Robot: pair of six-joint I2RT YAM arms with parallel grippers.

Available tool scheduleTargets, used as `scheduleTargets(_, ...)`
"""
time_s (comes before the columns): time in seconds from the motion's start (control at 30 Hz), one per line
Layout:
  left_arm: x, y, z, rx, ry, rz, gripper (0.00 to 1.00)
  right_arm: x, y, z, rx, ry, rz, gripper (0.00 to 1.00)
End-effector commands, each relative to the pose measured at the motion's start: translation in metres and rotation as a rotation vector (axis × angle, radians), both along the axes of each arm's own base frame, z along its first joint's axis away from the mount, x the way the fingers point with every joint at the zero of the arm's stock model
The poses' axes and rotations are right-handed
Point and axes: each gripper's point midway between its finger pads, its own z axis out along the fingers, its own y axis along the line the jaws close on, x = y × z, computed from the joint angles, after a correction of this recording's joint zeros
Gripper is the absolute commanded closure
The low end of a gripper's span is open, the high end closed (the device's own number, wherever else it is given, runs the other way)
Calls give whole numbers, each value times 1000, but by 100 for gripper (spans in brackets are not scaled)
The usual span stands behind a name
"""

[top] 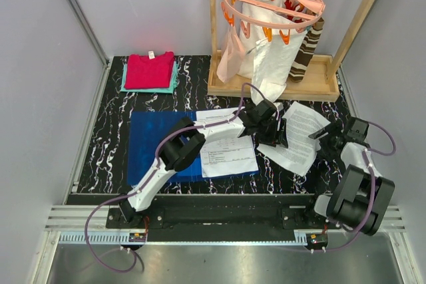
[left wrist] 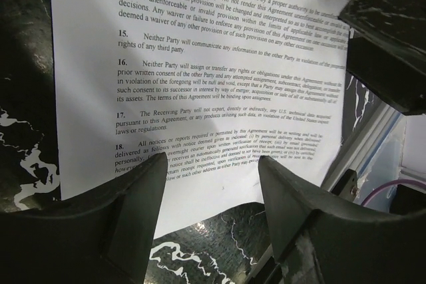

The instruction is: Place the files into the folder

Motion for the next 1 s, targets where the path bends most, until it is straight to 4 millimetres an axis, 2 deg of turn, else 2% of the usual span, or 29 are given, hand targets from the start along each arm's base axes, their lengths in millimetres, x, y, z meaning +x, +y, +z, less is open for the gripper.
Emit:
scheduleTargets(0.0, -4, 11, -28, 68, 36, -35, 36, -6, 10, 24, 1, -41, 43, 24)
scheduleTargets(0.13, -1, 9, -25, 62, 25, -44, 36, -10, 12, 36, -18, -71, 55, 24)
scheduleTargets(0.37, -4, 5, -27, 46, 49, -55, 36, -8, 22, 33, 49, -68, 74, 25)
scheduleTargets(0.6, -4, 4, -25, 38, 50, -55, 36, 1, 31, 44, 115, -171, 41, 25)
scheduleTargets(0.7, -5, 2, -22, 30, 49, -64, 36, 5, 29, 40, 87, -197, 62, 39)
scheduleTargets(0.77, -7, -2, -16, 13, 50, -77, 36, 7, 23, 31, 48, -201, 57, 54)
scheduleTargets(0.8, -8, -4, -12, 1, 48, -86, 35, 6, 17, 24, 19, -181, 48, 64)
scheduleTargets(0.83, -12, -7, -6, -15, 49, -105, 34, 7, 13, 24, 1, -178, 44, 87)
scheduleTargets(0.87, -12, -10, 7, -35, 41, -115, 30, 7, 11, 24, -17, -174, 46, 100)
scheduleTargets(0.93, -16, -12, 27, -63, 26, -143, 26, 11, 0, 38, -82, -191, 34, 100)
scheduleTargets(0.97, -15, -14, 55, -101, -5, -151, 25, 7, -3, 43, -112, -182, 32, 100)
